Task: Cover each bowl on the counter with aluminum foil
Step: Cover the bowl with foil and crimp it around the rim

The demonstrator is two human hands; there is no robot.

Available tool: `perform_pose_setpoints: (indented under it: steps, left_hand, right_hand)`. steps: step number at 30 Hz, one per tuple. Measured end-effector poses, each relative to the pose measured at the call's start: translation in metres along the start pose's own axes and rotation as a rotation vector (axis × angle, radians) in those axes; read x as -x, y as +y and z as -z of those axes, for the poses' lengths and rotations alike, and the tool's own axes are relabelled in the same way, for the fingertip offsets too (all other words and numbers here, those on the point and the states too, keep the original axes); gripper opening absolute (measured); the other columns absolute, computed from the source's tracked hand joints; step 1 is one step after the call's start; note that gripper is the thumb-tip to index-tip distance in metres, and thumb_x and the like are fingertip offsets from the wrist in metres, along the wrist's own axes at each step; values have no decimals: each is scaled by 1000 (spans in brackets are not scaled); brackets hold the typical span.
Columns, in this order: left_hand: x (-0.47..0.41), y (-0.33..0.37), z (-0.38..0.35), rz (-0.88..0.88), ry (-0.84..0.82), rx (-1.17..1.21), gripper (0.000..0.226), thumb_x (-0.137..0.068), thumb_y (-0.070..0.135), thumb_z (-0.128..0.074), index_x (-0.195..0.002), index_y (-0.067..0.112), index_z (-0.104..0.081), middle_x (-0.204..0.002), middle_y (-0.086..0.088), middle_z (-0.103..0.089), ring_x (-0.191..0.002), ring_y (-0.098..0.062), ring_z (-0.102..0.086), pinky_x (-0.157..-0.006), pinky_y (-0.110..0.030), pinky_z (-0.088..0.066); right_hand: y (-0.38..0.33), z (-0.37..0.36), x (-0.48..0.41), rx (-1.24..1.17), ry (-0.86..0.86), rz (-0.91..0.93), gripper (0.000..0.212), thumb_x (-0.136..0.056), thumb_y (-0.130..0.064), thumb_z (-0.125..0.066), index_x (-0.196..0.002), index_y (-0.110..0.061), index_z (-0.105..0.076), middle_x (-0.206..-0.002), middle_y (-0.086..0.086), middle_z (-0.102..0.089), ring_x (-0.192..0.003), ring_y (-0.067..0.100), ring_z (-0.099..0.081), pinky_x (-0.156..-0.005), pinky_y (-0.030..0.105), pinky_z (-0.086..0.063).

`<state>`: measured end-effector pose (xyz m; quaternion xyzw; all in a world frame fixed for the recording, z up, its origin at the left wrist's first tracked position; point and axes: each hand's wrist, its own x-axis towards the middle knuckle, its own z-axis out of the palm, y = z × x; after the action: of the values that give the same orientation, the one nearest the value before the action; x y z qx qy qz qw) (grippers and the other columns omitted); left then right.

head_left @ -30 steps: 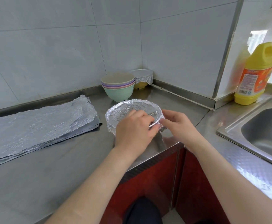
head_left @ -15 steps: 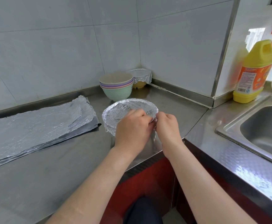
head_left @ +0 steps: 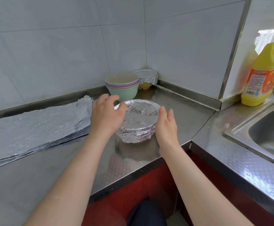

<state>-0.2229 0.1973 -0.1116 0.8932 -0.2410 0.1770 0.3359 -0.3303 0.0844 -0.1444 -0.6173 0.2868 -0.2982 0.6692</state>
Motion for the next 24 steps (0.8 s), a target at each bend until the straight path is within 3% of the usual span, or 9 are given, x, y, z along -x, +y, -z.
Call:
perform_pose_setpoints:
  steps: [4, 9, 12, 14, 16, 18, 21, 24]
  left_hand:
    - [1, -2, -4, 195, -255, 239, 47, -96, 39, -49, -136, 13, -50, -137, -3, -52, -129, -23, -46, -107, -34, -35]
    - [5, 0, -11, 189, -257, 227, 39, -98, 36, -47, -130, 14, -50, -143, -11, -47, -130, -27, -44, -103, -38, -35]
    - [1, -5, -11, 214, -304, 358, 53, -96, 39, -47, -144, 17, -40, -151, -1, -38, -132, -17, -41, -110, -34, -31]
    - [-4, -6, -9, 199, -334, 431, 56, -96, 37, -48, -147, 18, -37, -152, 4, -38, -131, -11, -41, -110, -31, -30]
    - [-7, -6, -3, 167, -363, 420, 54, -96, 36, -49, -147, 19, -39, -149, 6, -40, -133, -11, -40, -109, -27, -30]
    - [-6, -6, 4, 98, -308, 311, 54, -93, 40, -51, -144, 23, -44, -146, 6, -45, -132, -11, -43, -107, -24, -31]
    - [23, -2, 12, -137, -107, 188, 37, -94, 37, -56, -128, 24, -61, -138, 7, -55, -127, -9, -47, -98, -14, -28]
    - [58, 6, 2, -367, -199, 108, 49, -87, 60, -46, -119, 31, -67, -139, 5, -53, -129, -12, -45, -110, -26, -26]
  right_hand:
    - [1, -14, -3, -39, 17, -31, 62, -102, -47, -28, -155, -20, -11, -161, -6, -14, -147, 15, -14, -116, 33, -14]
    - [2, -22, 2, -135, 114, -41, 57, -103, -42, -29, -155, -20, -18, -159, -4, -22, -145, 15, -21, -116, 33, -18]
    - [3, -26, 13, -160, 135, -28, 57, -103, -44, -28, -154, -23, -17, -158, -7, -24, -145, 14, -21, -115, 32, -19]
    - [6, -26, 21, -155, 137, -9, 53, -102, -45, -29, -151, -24, -25, -148, -6, -36, -138, 14, -30, -106, 29, -24]
    - [10, -21, 27, -140, 125, 16, 43, -101, -45, -30, -139, -27, -41, -130, -9, -48, -126, 15, -42, -101, 31, -31]
    - [14, -12, 29, -89, 120, 40, 38, -100, -45, -31, -128, -24, -47, -126, -7, -54, -125, 20, -46, -103, 34, -34]
    - [11, 3, 24, -58, 141, 64, 45, -101, -35, -37, -145, -29, -37, -145, -8, -44, -136, 13, -38, -109, 26, -26]
    - [7, 10, 14, -7, 133, 118, 43, -95, -28, -41, -136, -30, -52, -133, -4, -59, -118, 9, -53, -108, 41, -40]
